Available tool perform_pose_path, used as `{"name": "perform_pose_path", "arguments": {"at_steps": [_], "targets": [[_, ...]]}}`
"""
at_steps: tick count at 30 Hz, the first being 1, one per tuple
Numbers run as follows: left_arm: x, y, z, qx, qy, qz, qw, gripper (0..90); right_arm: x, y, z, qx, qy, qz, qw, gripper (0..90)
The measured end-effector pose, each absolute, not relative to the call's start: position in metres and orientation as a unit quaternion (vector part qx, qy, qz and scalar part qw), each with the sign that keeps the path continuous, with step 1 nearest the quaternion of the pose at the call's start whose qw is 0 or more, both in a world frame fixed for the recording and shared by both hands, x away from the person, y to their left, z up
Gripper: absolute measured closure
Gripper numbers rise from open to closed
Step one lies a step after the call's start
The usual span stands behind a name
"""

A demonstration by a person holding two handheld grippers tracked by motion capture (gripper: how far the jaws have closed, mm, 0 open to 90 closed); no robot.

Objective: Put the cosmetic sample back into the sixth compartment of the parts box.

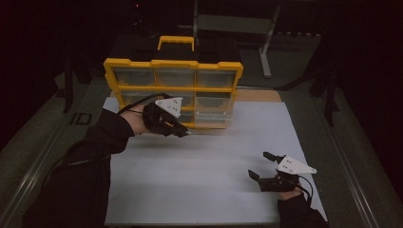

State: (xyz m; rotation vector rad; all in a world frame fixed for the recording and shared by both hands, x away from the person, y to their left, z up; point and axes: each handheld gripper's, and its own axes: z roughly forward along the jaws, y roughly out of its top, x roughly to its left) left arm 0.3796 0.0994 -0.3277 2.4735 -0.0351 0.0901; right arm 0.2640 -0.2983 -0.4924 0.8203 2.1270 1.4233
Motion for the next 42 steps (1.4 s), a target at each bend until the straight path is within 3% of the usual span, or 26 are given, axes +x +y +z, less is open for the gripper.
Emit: {"name": "perform_pose_path", "arguments": {"at_steps": [26,42], "targets": [[0.403,0.080,-0.268,0.933,-0.018,0.063,0.355,81.8,0.264,-0.299,-0.492,0.299,0.770,0.518,0.224,10.6],[0.424,0.048,-0.273,0.918,-0.013,0.058,0.391,81.7,0.265,-0.300,-0.493,0.298,0.770,0.518,0.224,10.6]]}}
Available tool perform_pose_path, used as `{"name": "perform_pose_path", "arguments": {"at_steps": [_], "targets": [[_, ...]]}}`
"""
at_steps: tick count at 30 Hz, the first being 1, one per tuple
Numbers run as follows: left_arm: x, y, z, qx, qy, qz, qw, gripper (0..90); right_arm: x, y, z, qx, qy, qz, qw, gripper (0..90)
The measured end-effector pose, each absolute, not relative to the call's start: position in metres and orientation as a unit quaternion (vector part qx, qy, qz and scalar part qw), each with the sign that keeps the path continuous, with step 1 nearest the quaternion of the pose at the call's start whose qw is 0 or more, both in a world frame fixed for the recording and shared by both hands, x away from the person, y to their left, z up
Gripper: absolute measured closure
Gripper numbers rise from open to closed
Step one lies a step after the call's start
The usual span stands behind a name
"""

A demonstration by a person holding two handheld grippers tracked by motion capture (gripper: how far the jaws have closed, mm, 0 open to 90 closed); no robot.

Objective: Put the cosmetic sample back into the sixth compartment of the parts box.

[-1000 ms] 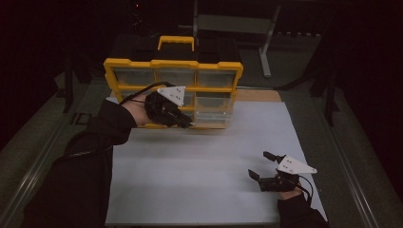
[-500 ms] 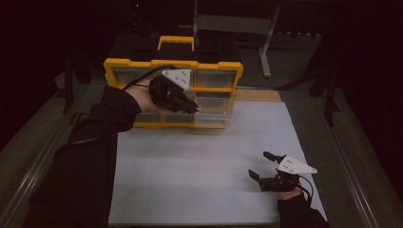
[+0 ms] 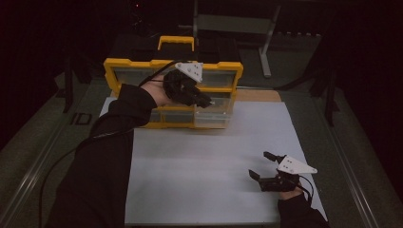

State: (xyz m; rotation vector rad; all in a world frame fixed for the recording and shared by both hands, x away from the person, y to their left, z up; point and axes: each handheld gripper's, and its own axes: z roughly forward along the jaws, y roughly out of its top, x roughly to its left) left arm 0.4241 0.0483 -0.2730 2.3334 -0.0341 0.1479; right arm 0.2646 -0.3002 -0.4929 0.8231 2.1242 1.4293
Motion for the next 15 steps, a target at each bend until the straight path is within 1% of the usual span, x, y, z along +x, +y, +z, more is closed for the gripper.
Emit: {"name": "perform_pose_path", "arguments": {"at_steps": [5,15], "targets": [[0.427,0.039,-0.275,0.918,-0.012,0.064,0.390,81.7,0.264,-0.300,-0.493,0.298,0.769,0.519,0.223,10.6],[0.438,0.026,-0.284,0.916,0.021,0.076,0.392,81.7,0.264,-0.301,-0.492,0.299,0.768,0.520,0.223,10.6]]}}
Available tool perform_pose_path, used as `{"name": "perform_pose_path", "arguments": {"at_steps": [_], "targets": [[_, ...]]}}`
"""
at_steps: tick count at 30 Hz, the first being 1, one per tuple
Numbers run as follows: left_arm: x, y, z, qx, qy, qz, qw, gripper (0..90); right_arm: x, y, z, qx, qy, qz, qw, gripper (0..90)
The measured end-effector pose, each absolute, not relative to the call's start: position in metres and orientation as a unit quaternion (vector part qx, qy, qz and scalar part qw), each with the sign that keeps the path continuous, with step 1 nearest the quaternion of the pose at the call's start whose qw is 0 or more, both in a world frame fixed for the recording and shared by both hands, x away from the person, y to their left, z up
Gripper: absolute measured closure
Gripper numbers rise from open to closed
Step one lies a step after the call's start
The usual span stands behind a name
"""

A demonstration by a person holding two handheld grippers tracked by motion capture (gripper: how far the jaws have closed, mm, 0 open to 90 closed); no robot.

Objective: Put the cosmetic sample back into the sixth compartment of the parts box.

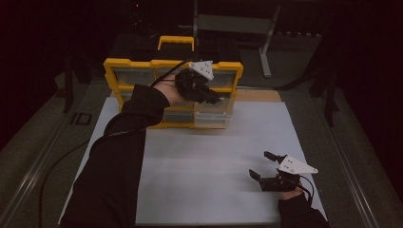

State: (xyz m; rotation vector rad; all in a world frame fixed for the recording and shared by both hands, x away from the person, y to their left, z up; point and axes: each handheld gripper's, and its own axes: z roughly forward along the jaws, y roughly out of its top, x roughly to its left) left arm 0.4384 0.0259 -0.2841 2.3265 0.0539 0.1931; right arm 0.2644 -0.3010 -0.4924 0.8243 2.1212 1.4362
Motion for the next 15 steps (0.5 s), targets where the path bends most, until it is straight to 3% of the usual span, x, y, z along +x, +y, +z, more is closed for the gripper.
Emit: {"name": "perform_pose_path", "arguments": {"at_steps": [15], "targets": [[0.454,0.019,-0.307,0.931,0.093,0.051,0.348,81.7,0.265,-0.301,-0.493,0.297,0.769,0.520,0.224,10.6]]}}
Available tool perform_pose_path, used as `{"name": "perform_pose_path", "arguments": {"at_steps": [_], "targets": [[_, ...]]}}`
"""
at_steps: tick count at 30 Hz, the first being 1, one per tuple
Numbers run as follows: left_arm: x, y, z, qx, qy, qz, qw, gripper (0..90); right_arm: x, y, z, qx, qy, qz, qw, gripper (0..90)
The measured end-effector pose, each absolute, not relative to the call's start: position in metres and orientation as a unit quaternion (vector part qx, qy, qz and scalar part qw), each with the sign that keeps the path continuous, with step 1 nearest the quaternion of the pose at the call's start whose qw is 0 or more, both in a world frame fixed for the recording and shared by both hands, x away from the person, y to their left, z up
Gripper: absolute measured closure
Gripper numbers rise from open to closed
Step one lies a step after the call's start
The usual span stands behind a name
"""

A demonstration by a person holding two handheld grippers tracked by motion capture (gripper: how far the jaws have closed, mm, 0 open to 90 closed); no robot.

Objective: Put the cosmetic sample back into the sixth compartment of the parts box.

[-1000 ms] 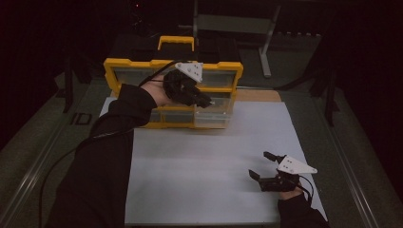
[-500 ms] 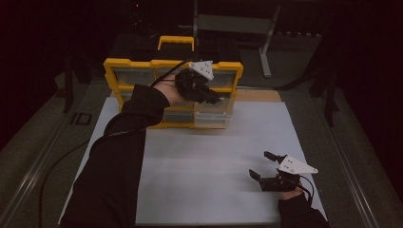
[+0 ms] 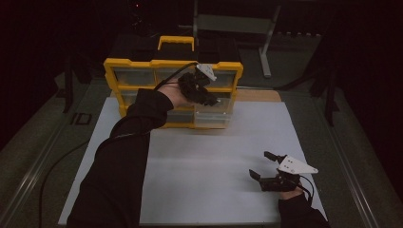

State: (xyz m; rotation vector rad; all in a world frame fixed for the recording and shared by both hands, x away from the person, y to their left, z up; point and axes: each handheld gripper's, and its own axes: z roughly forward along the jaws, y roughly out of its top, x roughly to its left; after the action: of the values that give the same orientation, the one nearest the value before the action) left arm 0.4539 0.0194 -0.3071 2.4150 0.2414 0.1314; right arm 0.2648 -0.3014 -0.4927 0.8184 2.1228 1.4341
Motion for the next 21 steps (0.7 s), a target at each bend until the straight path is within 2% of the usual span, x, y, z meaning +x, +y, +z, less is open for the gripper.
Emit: {"name": "perform_pose_path", "arguments": {"at_steps": [12,21], "targets": [[0.459,0.015,-0.317,0.941,0.132,0.024,0.309,81.6,0.265,-0.301,-0.493,0.297,0.770,0.518,0.223,10.6],[0.460,0.020,-0.318,0.935,0.133,0.023,0.327,81.4,0.265,-0.302,-0.493,0.299,0.771,0.518,0.222,10.6]]}}
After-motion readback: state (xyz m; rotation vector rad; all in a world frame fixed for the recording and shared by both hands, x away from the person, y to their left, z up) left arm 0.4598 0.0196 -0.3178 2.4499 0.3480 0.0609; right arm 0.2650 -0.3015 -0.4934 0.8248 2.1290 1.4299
